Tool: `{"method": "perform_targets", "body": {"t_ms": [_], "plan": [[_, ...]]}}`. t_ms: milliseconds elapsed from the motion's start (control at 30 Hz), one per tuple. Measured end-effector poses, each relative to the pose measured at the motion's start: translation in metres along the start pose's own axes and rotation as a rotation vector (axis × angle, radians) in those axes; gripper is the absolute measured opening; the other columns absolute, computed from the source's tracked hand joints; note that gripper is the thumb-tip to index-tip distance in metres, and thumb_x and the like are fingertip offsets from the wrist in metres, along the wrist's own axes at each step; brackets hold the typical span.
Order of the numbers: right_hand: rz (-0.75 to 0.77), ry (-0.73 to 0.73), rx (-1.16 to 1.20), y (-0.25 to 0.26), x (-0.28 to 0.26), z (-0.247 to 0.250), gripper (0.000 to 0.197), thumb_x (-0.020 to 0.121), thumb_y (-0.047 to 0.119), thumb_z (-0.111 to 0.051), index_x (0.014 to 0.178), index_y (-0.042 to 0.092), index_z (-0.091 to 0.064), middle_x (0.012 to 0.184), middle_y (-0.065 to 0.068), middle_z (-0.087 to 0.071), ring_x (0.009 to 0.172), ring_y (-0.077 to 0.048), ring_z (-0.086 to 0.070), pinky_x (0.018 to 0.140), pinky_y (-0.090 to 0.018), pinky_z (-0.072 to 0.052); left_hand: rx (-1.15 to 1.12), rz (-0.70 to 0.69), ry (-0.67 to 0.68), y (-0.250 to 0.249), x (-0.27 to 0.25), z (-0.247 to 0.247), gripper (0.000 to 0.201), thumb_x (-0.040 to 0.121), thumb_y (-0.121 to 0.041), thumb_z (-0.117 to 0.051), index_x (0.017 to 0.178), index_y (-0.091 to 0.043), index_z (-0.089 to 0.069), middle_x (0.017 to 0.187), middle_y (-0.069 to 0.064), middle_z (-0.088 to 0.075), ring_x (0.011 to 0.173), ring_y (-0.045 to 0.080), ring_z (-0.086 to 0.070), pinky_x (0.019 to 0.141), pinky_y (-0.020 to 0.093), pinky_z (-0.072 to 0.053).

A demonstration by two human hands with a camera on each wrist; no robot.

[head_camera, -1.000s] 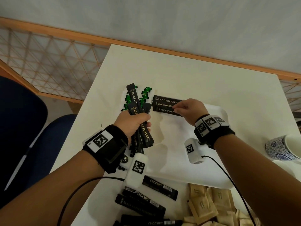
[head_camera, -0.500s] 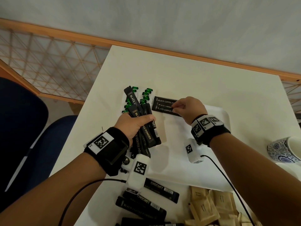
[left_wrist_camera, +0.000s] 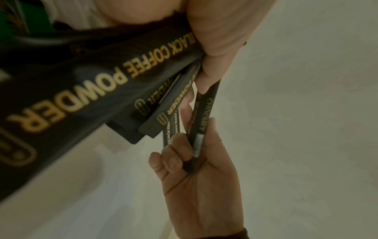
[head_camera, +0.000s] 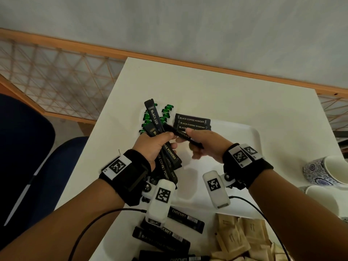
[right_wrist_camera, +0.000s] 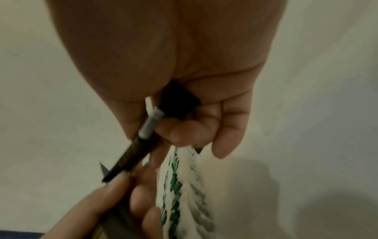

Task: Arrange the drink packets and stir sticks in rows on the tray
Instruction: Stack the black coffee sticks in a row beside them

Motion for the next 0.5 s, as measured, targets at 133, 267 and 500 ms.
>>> {"method": "perform_targets", "body": {"t_ms": [133, 267, 500], "plan": [[0.123, -0.161, -0.141, 0.000, 0.001, 0.012, 0.011, 0.096, 0.015, -0.052, 0.095, 0.015, -0.062, 0.068, 0.005, -0.050, 0.058, -0.009, -0.046, 0.064, -0.022, -0.042, -0.053, 0.012, 0.001, 0.000, -0.002, 0.000, 0.017, 0.088, -0.008, -0.064, 0.105, -0.006, -0.067, 0.085, 0.008, -0.071, 0.061, 0.017, -0.064, 0.063, 0.034, -0.057], [0.184, -0.244, -0.303, -0.001, 0.002, 0.017, 0.020, 0.096, 0.013, -0.051, 0.102, 0.027, -0.064, 0.080, 0.005, -0.058, 0.068, -0.006, -0.051, 0.068, -0.017, -0.043, -0.053, 0.015, 0.004, -0.001, -0.002, -0.001, 0.015, 0.088, -0.007, -0.064, 0.102, -0.008, -0.067, 0.086, 0.008, -0.070, 0.059, 0.017, -0.064, 0.066, 0.036, -0.057], [0.168, -0.463, -0.553, -0.008, 0.011, 0.031, 0.023, 0.091, 0.021, -0.058, 0.107, 0.030, -0.071, 0.092, 0.004, -0.069, 0.075, -0.010, -0.056, 0.065, -0.017, -0.042, -0.049, 0.050, -0.030, -0.001, 0.000, 0.003, 0.019, 0.088, -0.007, -0.060, 0.101, -0.014, -0.071, 0.078, 0.004, -0.058, 0.063, 0.018, -0.062, 0.066, 0.035, -0.055]]}}
Point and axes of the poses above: each hand's wrist, its own x-axis towards the middle knuckle, its own z-axis out of the back of the hand, y = z × x, the point moved 2 cm from there along x, towards the middle knuckle
